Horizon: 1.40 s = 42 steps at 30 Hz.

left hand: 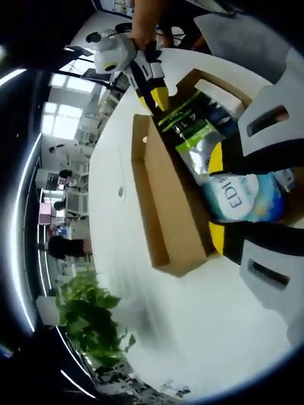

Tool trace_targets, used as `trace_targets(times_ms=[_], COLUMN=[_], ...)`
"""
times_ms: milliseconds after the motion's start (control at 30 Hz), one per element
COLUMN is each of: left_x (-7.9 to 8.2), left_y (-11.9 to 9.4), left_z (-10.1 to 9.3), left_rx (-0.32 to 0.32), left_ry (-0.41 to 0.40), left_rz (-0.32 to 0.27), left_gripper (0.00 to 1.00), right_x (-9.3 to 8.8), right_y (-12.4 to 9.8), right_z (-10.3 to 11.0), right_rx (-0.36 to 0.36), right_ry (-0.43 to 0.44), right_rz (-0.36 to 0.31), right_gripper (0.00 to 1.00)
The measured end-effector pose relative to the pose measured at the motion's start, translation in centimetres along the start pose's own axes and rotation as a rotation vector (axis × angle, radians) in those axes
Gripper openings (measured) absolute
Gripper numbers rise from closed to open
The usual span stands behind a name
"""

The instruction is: Operate the shoe box by opening the lid, removing the specified soft item, and placing it in the target area until the item is outside and the box remains undamaged.

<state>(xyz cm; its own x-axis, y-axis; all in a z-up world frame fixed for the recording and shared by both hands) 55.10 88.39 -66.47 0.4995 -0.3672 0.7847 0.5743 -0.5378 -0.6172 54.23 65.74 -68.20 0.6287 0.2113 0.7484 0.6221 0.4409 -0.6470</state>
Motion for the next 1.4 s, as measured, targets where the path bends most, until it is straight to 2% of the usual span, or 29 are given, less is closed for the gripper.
trace_targets(times_ms=[233,367,600,700,833,1167,1400], left_x=[-1.9,-2.7,-3.8,-4.1,-4.5,-5.6,-6.0], left_y=[0.6,1.0,1.5,1.6,1.7,2.0,2.6], left_z=[-1.8,-2.6,-3.8,-3.9,-4.2,-4.7,-4.5], left_rx=[-0.041,-0.059,-0.081,-0.09,-0.106,-0.145,-0.161], left_ry=[-0.015,-0.015,-0.025,-0.029,-0.043,-0.065,-0.111], left_rz=[0.051,0.08,0.113,0.128,0.146,0.198,0.215], left_gripper=[0.25,0.25,0.26,0.26,0.26,0.26,0.21], right_x=[0.0,0.1,0.0,-0.1,-0.2,-1.2,-1.2], right_y=[0.9,1.3,2.2,2.5,2.9,3.7,3.8], right_z=[0.2,0.2,0.4,0.6,0.7,1.2,1.3], right_rx=[-0.011,-0.029,-0.032,-0.02,-0.003,0.012,0.015], right_ry=[-0.033,-0.06,-0.091,-0.079,-0.051,-0.054,-0.055], right_rz=[0.04,0.096,0.159,0.18,0.197,0.22,0.207], right_gripper=[0.21,0.21,0.19,0.2,0.2,0.18,0.17])
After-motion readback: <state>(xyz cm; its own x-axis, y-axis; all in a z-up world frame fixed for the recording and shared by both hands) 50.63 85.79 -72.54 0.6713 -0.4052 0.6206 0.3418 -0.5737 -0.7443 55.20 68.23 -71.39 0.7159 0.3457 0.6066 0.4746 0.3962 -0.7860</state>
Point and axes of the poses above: the point that each gripper's makers call its tool centre point, and the gripper's own axes: y roughly forward along the fingers, z roughly to its left, x roughly out of its top, the point moved 4 cm from there along -y, roughly backward along the fingers, and after that the axes turned 4 degrees about y, right-handed, at the moved point
